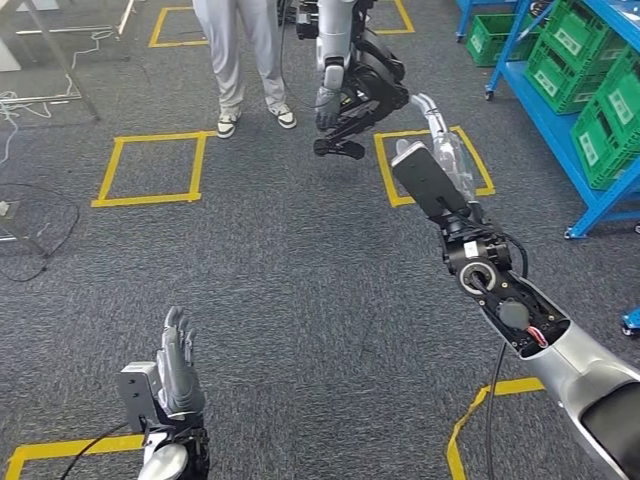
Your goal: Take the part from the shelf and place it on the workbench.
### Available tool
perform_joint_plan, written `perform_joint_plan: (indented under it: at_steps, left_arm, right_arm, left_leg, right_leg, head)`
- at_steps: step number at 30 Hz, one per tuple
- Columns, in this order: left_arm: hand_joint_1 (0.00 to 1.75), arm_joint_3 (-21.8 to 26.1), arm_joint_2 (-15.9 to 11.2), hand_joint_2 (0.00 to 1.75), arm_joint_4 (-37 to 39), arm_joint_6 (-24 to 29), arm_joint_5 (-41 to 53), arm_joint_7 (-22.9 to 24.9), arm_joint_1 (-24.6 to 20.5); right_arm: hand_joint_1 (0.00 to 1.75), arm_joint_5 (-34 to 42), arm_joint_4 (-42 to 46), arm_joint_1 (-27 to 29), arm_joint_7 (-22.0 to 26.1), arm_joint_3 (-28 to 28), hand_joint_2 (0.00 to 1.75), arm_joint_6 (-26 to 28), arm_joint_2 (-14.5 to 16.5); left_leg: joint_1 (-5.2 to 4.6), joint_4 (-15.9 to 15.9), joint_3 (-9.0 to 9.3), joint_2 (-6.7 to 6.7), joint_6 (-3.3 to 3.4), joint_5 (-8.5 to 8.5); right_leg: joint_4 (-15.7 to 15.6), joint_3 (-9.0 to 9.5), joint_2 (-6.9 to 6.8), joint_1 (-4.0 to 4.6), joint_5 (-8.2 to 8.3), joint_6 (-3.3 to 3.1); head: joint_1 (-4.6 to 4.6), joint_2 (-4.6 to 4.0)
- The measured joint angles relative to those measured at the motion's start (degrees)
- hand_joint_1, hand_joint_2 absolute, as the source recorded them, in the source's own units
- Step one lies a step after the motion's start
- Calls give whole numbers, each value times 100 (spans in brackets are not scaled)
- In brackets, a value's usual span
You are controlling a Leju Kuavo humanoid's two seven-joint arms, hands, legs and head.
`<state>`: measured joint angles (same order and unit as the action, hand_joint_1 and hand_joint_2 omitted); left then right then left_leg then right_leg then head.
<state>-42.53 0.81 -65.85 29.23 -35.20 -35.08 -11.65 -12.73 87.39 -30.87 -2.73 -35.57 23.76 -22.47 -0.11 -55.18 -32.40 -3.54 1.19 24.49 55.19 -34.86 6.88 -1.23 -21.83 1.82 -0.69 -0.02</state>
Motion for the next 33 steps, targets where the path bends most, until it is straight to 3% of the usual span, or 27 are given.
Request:
perform_joint_plan:
  at_steps: [1,3,5,7,8,9,11,13,14,16,17,19,21,22,23,24,26,28,30,32,33]
  left_arm:
    - [0,0,-2,0,-4,11,1,-3,2]
    - [0,0,0,0,-11,25,4,-4,4]
    - [0,0,0,0,-15,26,8,-4,18]
    - [0,0,-7,0,-16,23,7,-3,50]
    - [0,0,-11,0,-16,21,4,-2,64]
    - [0,0,-15,0,-16,19,2,-2,73]
    - [0,0,-19,0,-16,14,-2,-3,76]
    - [0,0,-23,0,-16,11,-9,-7,74]
    - [0,0,-26,0,-16,9,-12,-12,74]
    - [0,0,-31,0,-16,5,-18,-21,75]
    - [0,0,-31,0,-17,3,-20,-23,72]
    - [0,0,-32,0,-19,3,-19,-23,63]
    - [0,0,-38,0,-20,4,-18,-22,65]
    - [0,0,-45,0,-20,3,-18,-21,73]
    - [0,0,-51,0,-20,-3,-17,-20,82]
    - [0,0,-57,0,-20,-12,-15,-15,88]
    - [0,0,-62,0,-20,-28,-7,8,86]
    - [0,0,-65,0,-22,-31,4,35,69]
    - [0,0,-68,0,-27,-31,8,56,57]
    - [0,0,-66,0,-36,-30,9,72,49]
    - [0,0,-60,0,-42,-30,8,76,42]
  right_arm:
    - [0,5,-1,-2,1,-5,0,8,-2]
    - [0,20,-1,-7,8,-10,0,33,-9]
    - [0,30,-1,-17,27,-17,0,62,-14]
    - [0,33,-7,-9,43,-28,0,74,-13]
    - [0,33,-13,-1,46,-31,0,74,-13]
    - [0,33,-19,2,49,-33,0,74,-13]
    - [0,33,-25,-5,54,-33,0,74,-13]
    - [0,33,-25,-16,58,-31,0,74,-13]
    - [0,36,-25,-17,62,-29,0,74,-13]
    - [0,43,-26,-15,69,-28,0,78,-13]
    - [0,47,-25,-15,75,-27,0,82,-13]
    - [0,49,-20,-24,85,-22,0,92,-13]
    - [0,49,-19,-26,89,-26,0,96,-7]
    - [0,49,-19,-24,89,-29,0,95,-3]
    - [0,49,-20,-21,87,-33,0,95,-1]
    - [0,49,-20,-19,85,-33,0,95,0]
    - [0,49,-20,-17,76,-29,0,97,0]
    - [0,49,-17,-15,68,-23,0,102,0]
    - [0,49,-9,6,62,-18,0,105,0]
    - [0,49,1,57,56,-3,0,109,-5]
    - [0,49,7,83,55,9,0,112,-10]
  left_leg:
    - [-3,31,10,65,13,-19]
    - [9,123,53,187,58,-70]
    - [15,188,80,319,91,-105]
    - [7,189,76,454,104,-102]
    - [6,186,74,523,103,-97]
    - [6,180,73,590,96,-90]
    - [7,147,78,714,59,-59]
    - [-22,89,71,813,3,-15]
    - [-37,67,68,858,-21,0]
    - [-45,53,73,960,-63,13]
    - [-33,30,76,941,-95,40]
    - [8,-244,-21,712,-157,230]
    - [33,-964,-362,446,-189,586]
    - [34,-1355,-569,404,-191,730]
    - [33,-1619,-722,387,-186,787]
    - [33,-1666,-773,379,-172,732]
    - [31,-1129,-549,294,-114,366]
    - [33,-348,-192,12,-43,49]
    - [17,-2,-34,-130,-13,-22]
    - [12,63,1,3,5,-44]
    - [19,115,28,74,22,-67]
  right_leg:
    - [-18,-13,44,-12,15,39]
    - [89,-79,-120,-4,-72,84]
    - [671,-331,-452,13,-414,106]
    - [1433,-656,-596,3,-753,147]
    - [1615,-723,-620,-9,-792,165]
    - [1557,-671,-645,-21,-719,180]
    - [858,-276,-793,-38,-384,198]
    - [194,75,-986,-8,-177,158]
    - [56,137,-1025,9,-157,119]
    - [40,117,-901,26,-154,24]
    - [38,116,-840,25,-147,-7]
    - [24,122,-727,14,-124,-70]
    - [22,107,-616,17,-106,-117]
    - [23,93,-551,26,-97,-134]
    - [23,82,-478,35,-89,-145]
    - [23,75,-404,43,-84,-152]
    - [23,75,-257,47,-73,-150]
    - [26,58,-116,41,-57,-122]
    - [20,22,17,10,-31,-64]
    - [-4,-5,135,-25,-2,9]
    - [25,-29,68,-16,-25,35]
  head:
    - [3,0]
    - [-22,0]
    - [-90,-1]
    - [-146,-1]
    - [-167,-1]
    - [-188,-1]
    - [-241,-1]
    - [-282,-1]
    - [-279,-1]
    - [-239,-1]
    - [-221,-1]
    - [-181,-1]
    - [-97,-1]
    - [-62,-1]
    - [-34,-1]
    - [-23,-1]
    - [-13,-1]
    - [-12,-1]
    - [-15,-1]
    - [-14,-1]
    - [-18,-1]
